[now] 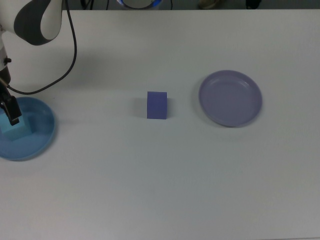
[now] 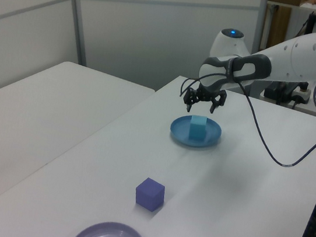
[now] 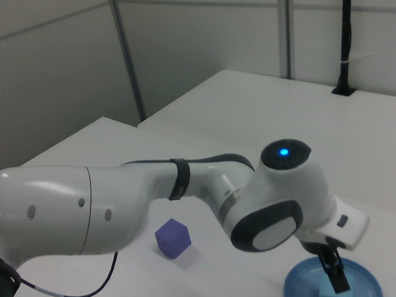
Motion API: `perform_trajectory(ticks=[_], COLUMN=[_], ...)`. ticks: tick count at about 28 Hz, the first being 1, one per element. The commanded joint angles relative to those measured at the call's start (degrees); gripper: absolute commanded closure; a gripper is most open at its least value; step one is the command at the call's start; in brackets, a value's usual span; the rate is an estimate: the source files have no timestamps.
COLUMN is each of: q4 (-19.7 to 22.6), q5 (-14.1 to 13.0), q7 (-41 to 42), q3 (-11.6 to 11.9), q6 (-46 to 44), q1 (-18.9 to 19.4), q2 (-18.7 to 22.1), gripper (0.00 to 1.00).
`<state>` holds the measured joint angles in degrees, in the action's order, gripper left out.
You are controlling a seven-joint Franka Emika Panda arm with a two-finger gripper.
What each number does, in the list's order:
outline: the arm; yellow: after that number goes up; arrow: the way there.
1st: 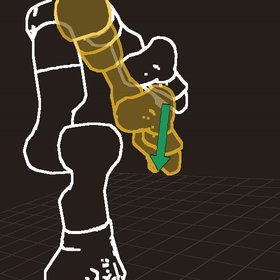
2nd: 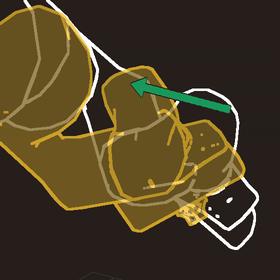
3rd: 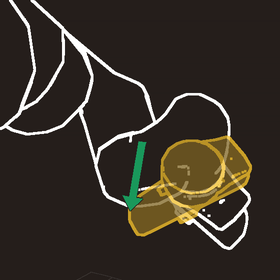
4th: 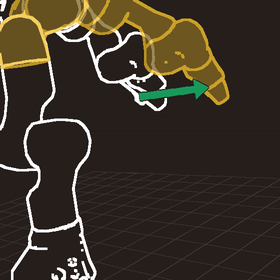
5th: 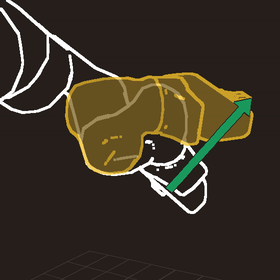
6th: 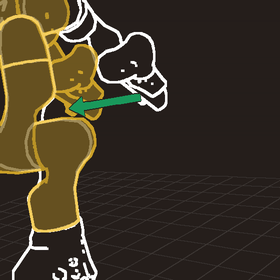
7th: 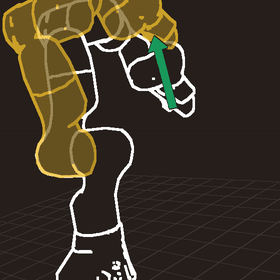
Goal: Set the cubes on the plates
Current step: 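Move the gripper to the purple cube and grasp it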
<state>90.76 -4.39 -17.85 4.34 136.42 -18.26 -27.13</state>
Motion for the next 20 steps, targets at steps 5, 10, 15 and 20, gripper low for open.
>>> perform_trajectory(ticks=[5, 10, 15, 20], q4=[-0.41, 1.26, 1.88, 4.25], q5=[-0.18, 0.52, 2.89, 8.16], q7=[-0.53, -0.44, 0.00, -0.35], q3=[-6.16, -9.60, -12.77, -14.18], q6=[-8.69, -12.30, -18.89, -21.28], q1=[5.42, 7.98, 11.66, 16.33], q2=[2.43, 4.45, 4.81, 4.90], gripper=[0.00, 0.00, 0.00, 0.00])
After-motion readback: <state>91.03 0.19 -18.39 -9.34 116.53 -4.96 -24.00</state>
